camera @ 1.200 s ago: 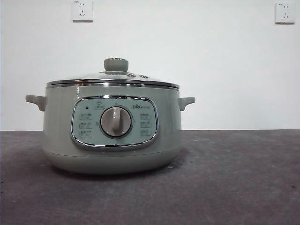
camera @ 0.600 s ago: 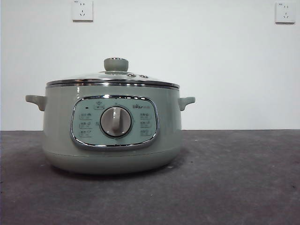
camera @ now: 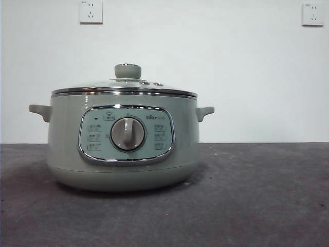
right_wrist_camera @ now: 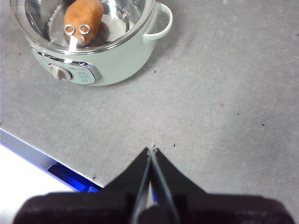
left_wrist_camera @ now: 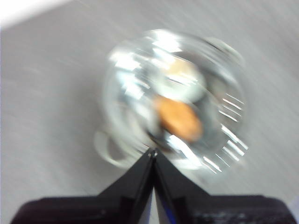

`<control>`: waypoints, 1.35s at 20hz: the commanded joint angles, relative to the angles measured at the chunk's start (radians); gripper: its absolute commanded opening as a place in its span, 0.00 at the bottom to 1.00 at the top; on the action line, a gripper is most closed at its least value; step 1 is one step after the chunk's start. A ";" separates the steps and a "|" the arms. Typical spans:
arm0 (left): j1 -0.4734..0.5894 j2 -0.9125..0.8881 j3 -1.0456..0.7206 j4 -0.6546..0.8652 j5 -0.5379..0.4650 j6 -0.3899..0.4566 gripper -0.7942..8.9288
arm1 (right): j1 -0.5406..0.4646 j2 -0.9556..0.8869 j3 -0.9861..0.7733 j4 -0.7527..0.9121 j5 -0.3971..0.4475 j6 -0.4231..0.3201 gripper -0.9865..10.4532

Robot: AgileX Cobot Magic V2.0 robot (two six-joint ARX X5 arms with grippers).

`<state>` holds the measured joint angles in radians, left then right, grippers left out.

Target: Pick up the potato,open the lid,put the potato in the pot,close the lid

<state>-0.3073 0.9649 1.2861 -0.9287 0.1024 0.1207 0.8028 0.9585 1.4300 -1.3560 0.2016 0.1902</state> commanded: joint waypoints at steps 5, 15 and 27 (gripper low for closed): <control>0.219 -0.512 -0.915 0.776 0.029 -0.013 0.08 | 0.001 0.008 -0.012 -0.024 0.014 -0.004 0.09; 0.276 -0.866 -1.279 0.835 -0.023 -0.131 0.08 | 0.001 0.014 -0.012 -0.024 0.027 -0.003 0.09; 0.276 -0.935 -1.279 0.764 -0.069 -0.143 0.08 | 0.001 0.014 -0.012 -0.024 0.027 -0.004 0.09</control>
<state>-0.0345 0.0315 0.0185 -0.1711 0.0338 -0.0124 0.8028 0.9730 1.4300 -1.3560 0.2279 0.1902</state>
